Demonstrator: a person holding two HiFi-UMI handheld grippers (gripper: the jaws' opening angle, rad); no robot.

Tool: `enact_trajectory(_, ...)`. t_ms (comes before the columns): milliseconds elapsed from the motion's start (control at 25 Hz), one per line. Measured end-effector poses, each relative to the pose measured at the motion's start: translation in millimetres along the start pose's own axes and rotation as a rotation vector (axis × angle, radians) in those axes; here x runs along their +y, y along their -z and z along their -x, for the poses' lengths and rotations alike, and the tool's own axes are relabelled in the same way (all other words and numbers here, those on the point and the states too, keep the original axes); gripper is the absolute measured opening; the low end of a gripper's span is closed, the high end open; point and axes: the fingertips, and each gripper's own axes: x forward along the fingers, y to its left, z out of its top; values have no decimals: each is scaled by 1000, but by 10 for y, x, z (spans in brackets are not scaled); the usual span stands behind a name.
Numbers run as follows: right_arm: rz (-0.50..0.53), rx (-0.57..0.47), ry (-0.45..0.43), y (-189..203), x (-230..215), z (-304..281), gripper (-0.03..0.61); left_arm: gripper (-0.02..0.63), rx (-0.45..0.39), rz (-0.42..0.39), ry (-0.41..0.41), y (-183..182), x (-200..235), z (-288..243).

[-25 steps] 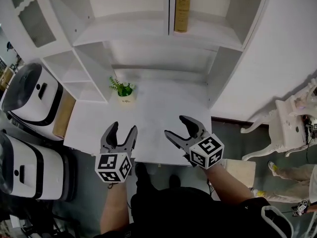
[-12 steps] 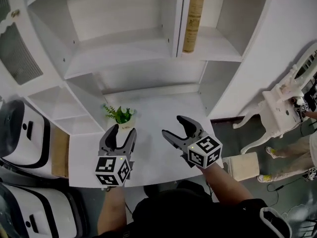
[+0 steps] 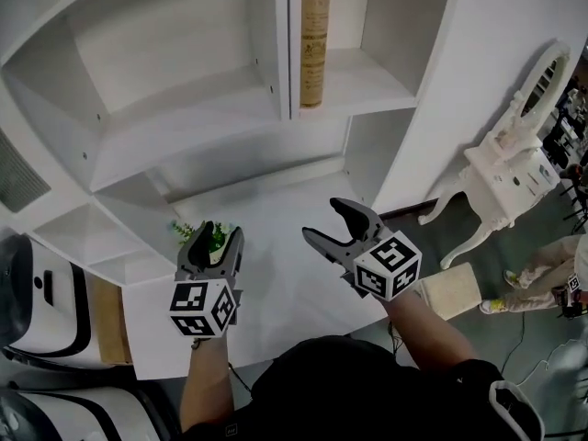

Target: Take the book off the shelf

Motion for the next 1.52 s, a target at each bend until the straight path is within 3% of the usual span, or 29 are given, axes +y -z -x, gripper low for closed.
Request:
enact_trajectory(240,39,-32,23,-324,-360,112,345,234,3,-27,12,-153,-124,-188)
enact_trajectory(880,221,-144,-34,-1633,-464,-148,345,234,18,-57,7,-457,-277,-307)
enact_trajectory(1040,201,-148,-31,-1879,-578,-247,344,234,14,-57,7,-502,-323,-322)
enact_trajectory(1320,251,-101,-41,-2060,-624,-511,344,233,24,-50,3,-504,-341,-325)
enact_trajectory(1520,213,-83,-24,-2057,-763,-591,344,234,36,-40,-5,-454,-306,-298)
